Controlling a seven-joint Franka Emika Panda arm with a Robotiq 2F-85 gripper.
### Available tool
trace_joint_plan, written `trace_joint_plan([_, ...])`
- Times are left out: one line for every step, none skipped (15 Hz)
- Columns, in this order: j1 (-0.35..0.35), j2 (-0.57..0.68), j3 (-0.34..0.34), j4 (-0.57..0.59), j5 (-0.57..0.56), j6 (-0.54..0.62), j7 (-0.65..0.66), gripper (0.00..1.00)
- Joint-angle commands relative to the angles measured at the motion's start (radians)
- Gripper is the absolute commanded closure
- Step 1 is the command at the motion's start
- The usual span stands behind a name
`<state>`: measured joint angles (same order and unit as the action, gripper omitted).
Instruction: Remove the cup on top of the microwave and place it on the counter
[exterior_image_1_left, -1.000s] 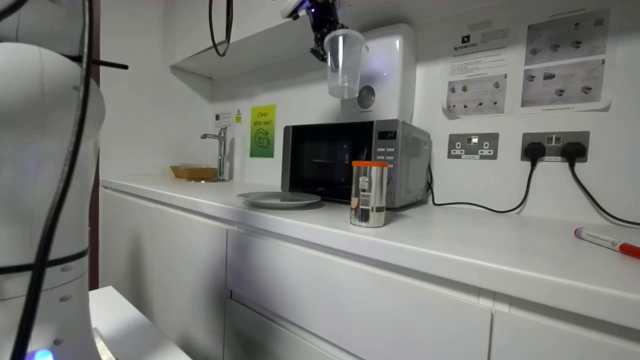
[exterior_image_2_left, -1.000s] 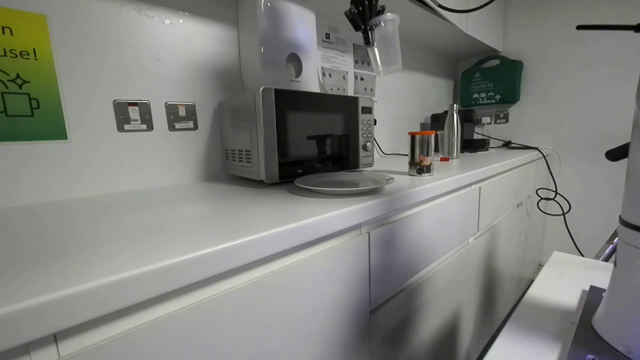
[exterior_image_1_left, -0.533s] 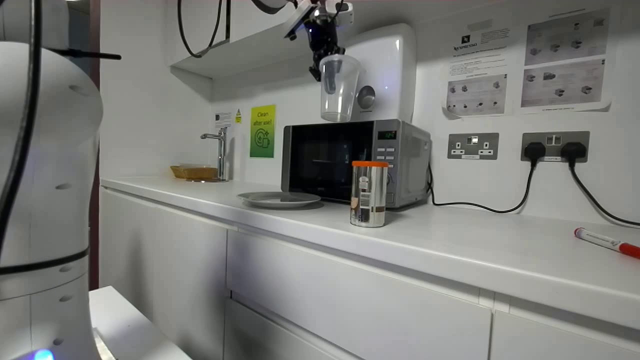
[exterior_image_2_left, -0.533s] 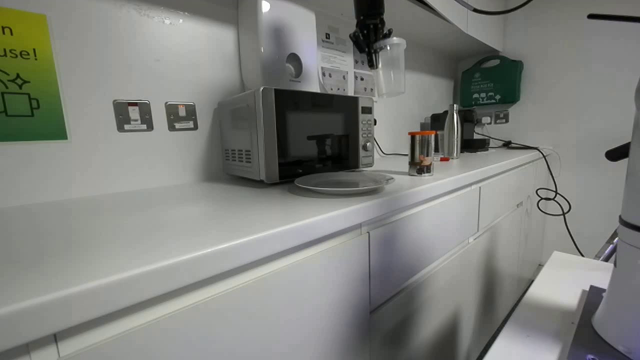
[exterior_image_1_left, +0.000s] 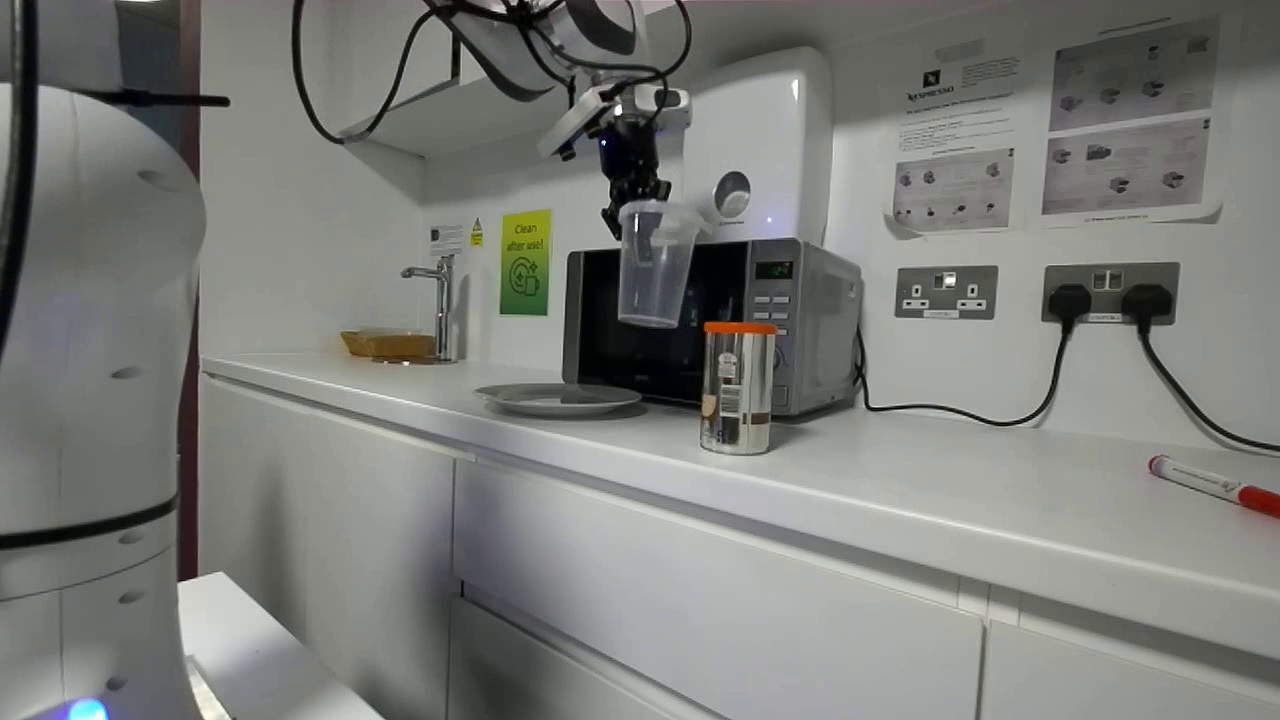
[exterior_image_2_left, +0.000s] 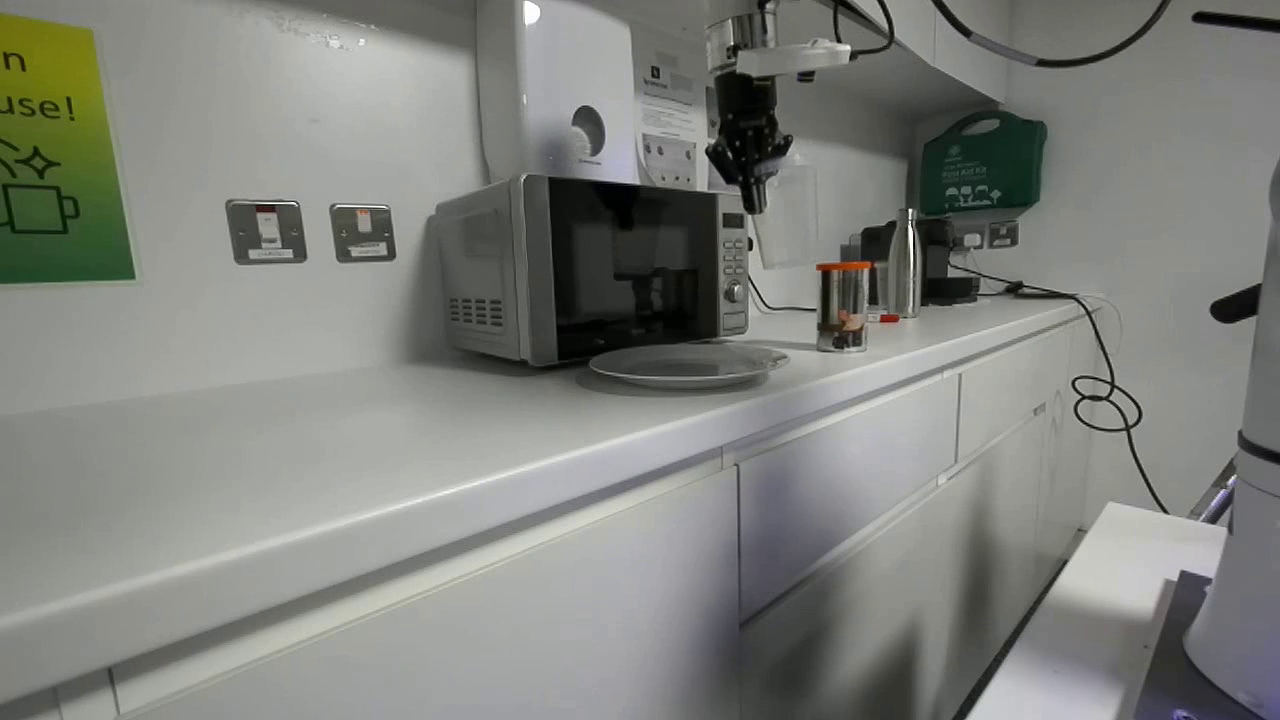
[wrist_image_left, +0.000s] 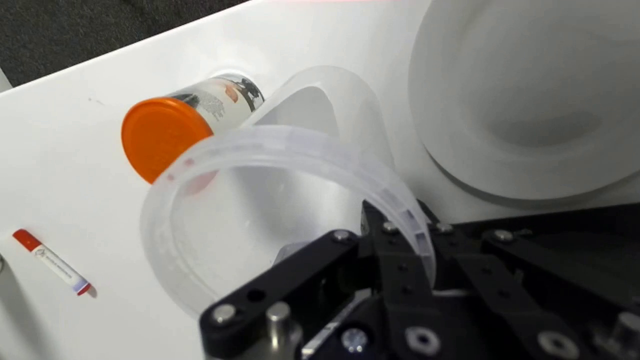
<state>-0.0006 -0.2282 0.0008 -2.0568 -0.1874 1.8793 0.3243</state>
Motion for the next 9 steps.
trace_joint_plan([-0.012, -0.061, 0.013, -0.126, 0.023, 0.074, 0.027, 0.99])
trace_joint_plan([-0.012, -0.066, 0.013, -0.149, 0.031, 0.09, 0.029, 0.99])
trace_joint_plan([-0.012, -0.072, 0.014, -0.171, 0.04, 0.111, 0.032, 0.99])
trace_joint_plan([-0.012, -0.075, 0.013, -0.191, 0.049, 0.131, 0.032, 0.99])
trace_joint_plan([-0.011, -0.078, 0.013, -0.208, 0.061, 0.15, 0.03, 0.99])
trace_joint_plan([-0.011, -0.08, 0.013, -0.223, 0.073, 0.166, 0.029, 0.99])
trace_joint_plan([-0.012, -0.082, 0.014, -0.236, 0.085, 0.181, 0.027, 0.99])
trace_joint_plan([-0.012, -0.084, 0.015, -0.249, 0.092, 0.195, 0.026, 0.99])
trace_joint_plan([-0.013, -0.087, 0.016, -0.261, 0.096, 0.207, 0.026, 0.99])
